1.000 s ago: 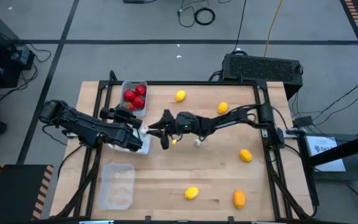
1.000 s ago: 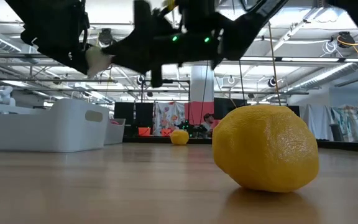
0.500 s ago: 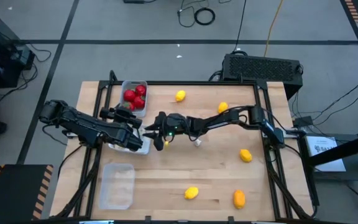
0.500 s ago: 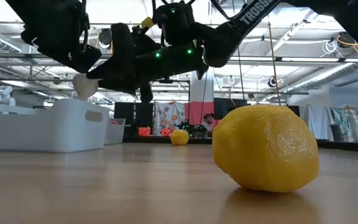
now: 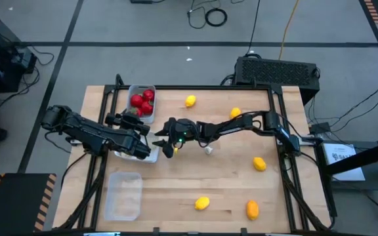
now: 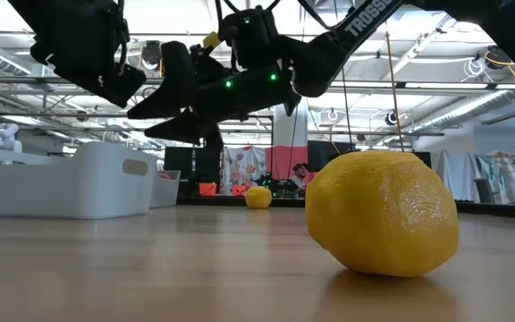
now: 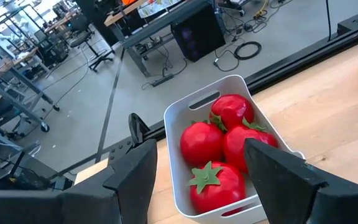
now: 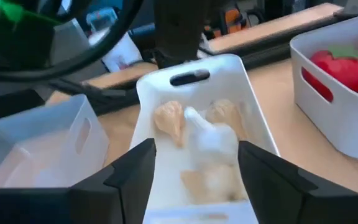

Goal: Sort produce into baskets
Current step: Put the white garlic into the white bin

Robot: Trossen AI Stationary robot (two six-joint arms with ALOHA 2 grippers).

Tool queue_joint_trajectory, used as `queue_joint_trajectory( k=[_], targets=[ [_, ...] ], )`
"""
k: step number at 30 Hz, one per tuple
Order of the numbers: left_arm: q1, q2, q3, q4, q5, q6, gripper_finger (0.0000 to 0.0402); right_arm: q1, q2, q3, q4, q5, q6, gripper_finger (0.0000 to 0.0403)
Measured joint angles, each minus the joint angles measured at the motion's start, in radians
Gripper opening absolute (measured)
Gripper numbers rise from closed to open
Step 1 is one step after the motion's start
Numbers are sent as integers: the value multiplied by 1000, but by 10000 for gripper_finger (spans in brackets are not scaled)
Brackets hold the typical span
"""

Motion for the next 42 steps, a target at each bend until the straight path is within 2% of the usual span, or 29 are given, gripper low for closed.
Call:
queue_joint_trajectory(
  k=[4,10,16,21,24,26,28,31,33,36,42],
  targets=[
    [0,0,0,5,0,2,246,-2,-68,0,-126,1,-56,226],
    [-1,0,0,109,-5,121,246,-5,-241,2,-578,5,-129,226],
    [2,0,9,363,-16,426,246,-5,-416,2,-1023,4,-126,226],
    [2,0,33,732,0,811,246,-2,-539,1,-1315,4,-106,226],
    [2,0,44,1039,109,1077,246,9,-602,1,-1478,5,-100,226],
    [2,0,44,1242,259,1221,246,24,-638,1,-1576,8,-101,226],
    [2,1,45,1412,414,1285,246,41,-673,1,-1656,8,-103,226],
    [2,13,46,1577,579,1262,246,75,-722,-2,-1757,14,-101,226],
    [12,15,56,1585,634,1216,246,100,-752,-2,-1797,15,-101,226],
    [37,33,83,1554,655,1150,246,142,-799,-2,-1831,46,-99,226],
    [103,159,196,1528,826,1167,246,213,-902,-22,-1827,150,-86,226]
  ],
)
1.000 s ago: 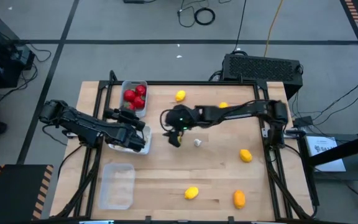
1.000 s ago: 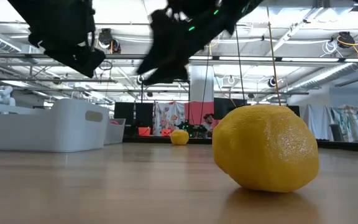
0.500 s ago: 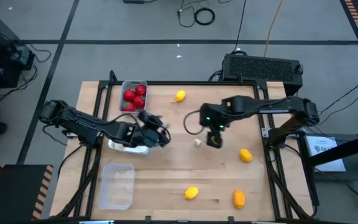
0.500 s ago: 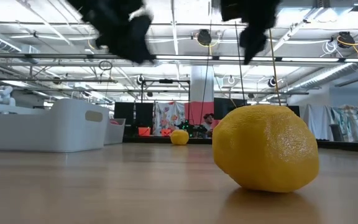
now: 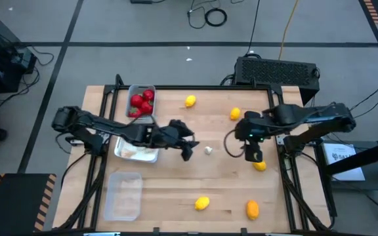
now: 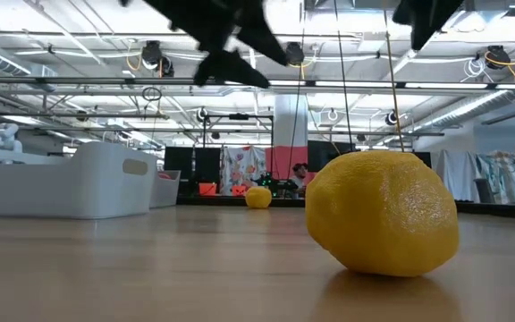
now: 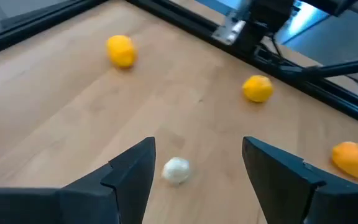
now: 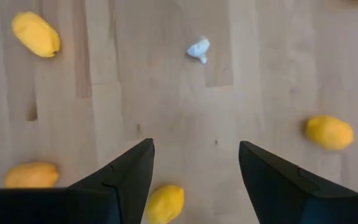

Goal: Sort produce into baskets
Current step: Put the white garlic into the white bin

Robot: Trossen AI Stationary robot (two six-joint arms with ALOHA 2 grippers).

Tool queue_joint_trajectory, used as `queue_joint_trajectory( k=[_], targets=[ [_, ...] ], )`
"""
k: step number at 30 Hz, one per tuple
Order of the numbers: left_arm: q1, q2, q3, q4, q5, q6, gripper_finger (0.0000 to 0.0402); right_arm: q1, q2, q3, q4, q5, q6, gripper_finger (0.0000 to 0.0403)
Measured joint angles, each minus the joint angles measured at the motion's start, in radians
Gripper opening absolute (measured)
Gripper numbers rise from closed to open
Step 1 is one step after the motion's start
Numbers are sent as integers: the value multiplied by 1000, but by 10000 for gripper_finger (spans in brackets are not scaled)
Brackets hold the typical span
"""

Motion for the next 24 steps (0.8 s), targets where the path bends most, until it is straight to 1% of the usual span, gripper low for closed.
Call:
queue_joint_trajectory(
  k=[4,7,9,13,19,24],
  targets=[
    [24,121,115,-34,57,35,246,30,-70,-43,2,54,31,226],
    [33,206,186,-71,71,83,246,40,-118,-80,1,80,48,226],
    [36,261,217,-67,71,134,246,40,-148,-105,0,91,63,226],
    [36,343,237,-53,72,199,246,39,-193,-142,0,92,89,226],
    [36,425,237,-16,77,206,246,39,-236,-180,0,92,91,226],
    [41,477,237,15,82,206,246,38,-246,-191,18,93,85,226]
  ],
)
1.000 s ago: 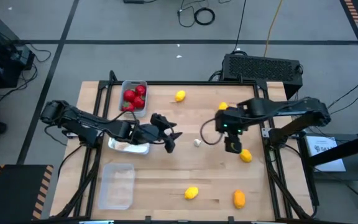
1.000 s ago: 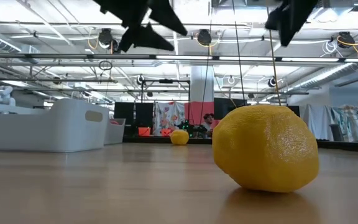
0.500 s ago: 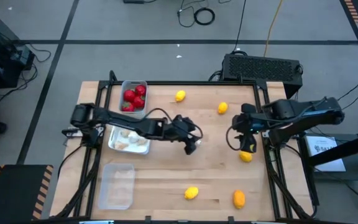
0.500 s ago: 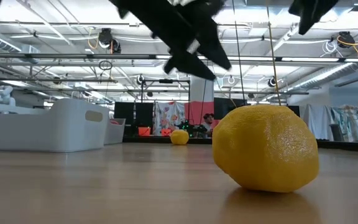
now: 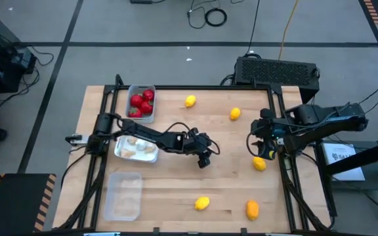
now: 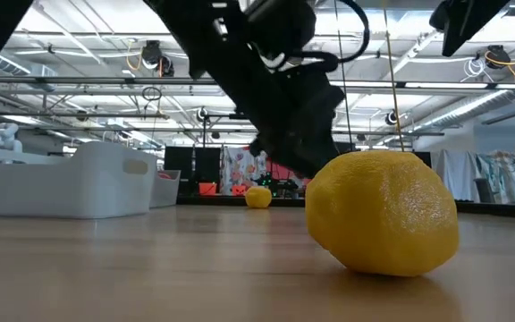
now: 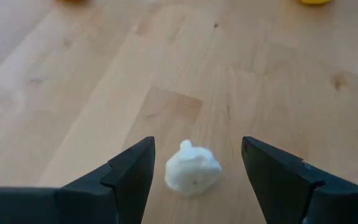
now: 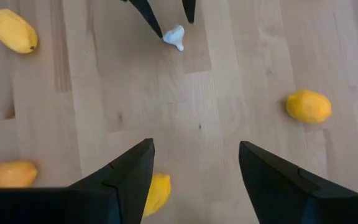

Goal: Sort produce into baskets
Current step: Put the white garlic into the white bin

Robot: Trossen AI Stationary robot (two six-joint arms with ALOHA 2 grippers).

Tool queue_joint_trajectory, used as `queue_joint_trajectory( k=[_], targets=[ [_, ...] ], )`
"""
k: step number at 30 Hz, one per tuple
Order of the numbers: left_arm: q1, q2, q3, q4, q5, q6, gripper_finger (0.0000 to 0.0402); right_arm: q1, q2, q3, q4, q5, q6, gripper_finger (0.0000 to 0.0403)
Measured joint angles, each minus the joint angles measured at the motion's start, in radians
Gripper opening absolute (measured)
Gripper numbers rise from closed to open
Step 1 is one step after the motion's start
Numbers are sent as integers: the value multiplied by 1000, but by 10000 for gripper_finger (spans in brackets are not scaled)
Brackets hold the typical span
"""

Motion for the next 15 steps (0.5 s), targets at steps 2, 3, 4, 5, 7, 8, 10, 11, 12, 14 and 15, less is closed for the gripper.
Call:
queue_joint_trajectory(
  k=[2,3,4,5,7,8,10,11,12,14,15],
  targets=[
    [2,11,0,5,1,0,246,0,0,-1,8,0,-5,226],
    [4,20,0,13,1,4,246,0,0,-1,12,0,-6,226],
    [6,26,0,28,1,9,246,0,1,-1,15,0,-6,226],
    [7,30,0,26,1,9,246,0,1,-1,16,0,-6,226],
    [8,32,0,21,1,9,246,0,1,-1,17,0,-6,226],
    [9,35,0,25,1,9,246,0,1,-1,18,0,-6,226],
    [8,38,0,30,0,9,246,0,1,-1,18,0,-6,226],
    [8,40,0,27,0,9,246,0,1,-1,19,0,-6,226],
    [8,44,0,29,0,9,246,0,1,-1,21,0,-6,226],
    [8,60,0,63,-4,10,246,0,1,-1,26,0,-6,226],
    [7,70,0,66,-4,10,246,0,1,-1,29,0,-6,226]
  ],
)
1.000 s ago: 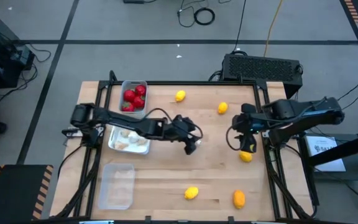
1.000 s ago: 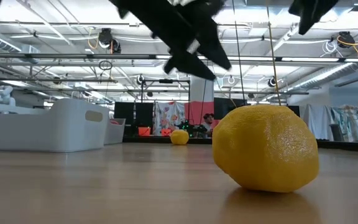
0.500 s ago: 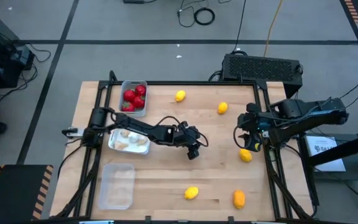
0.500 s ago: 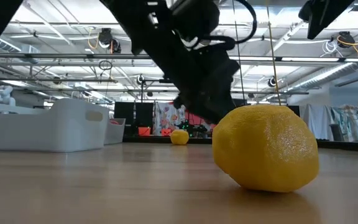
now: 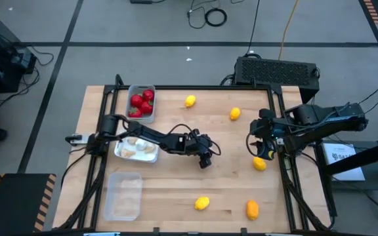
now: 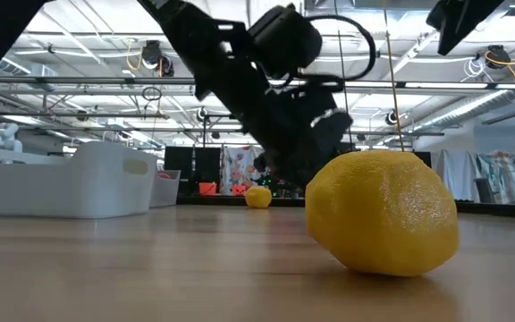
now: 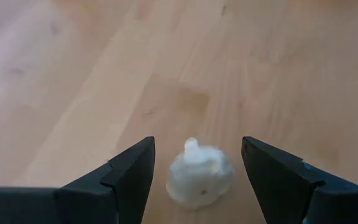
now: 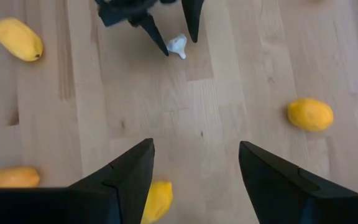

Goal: Sort produce into baskets
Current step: Put the white garlic into the white bin

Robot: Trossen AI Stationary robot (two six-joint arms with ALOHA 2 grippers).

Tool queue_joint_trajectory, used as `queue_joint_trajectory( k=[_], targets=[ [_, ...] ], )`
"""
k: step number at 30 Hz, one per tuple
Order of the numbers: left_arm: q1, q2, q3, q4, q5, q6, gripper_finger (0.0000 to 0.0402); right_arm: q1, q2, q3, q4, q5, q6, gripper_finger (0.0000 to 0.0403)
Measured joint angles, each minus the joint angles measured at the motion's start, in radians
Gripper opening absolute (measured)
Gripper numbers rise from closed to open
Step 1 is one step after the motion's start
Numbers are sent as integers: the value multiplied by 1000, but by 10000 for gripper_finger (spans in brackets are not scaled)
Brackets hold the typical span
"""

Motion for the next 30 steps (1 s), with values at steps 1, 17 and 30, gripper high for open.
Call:
queue_joint_trajectory(
  k=[1,17,30],
  targets=[
    [0,11,0,8,0,0,246,0,0,0,2,0,0,226],
    [0,53,0,35,-5,1,246,0,0,0,7,0,0,226],
    [0,52,0,29,-4,-2,200,0,0,0,7,0,11,226]
  ],
)
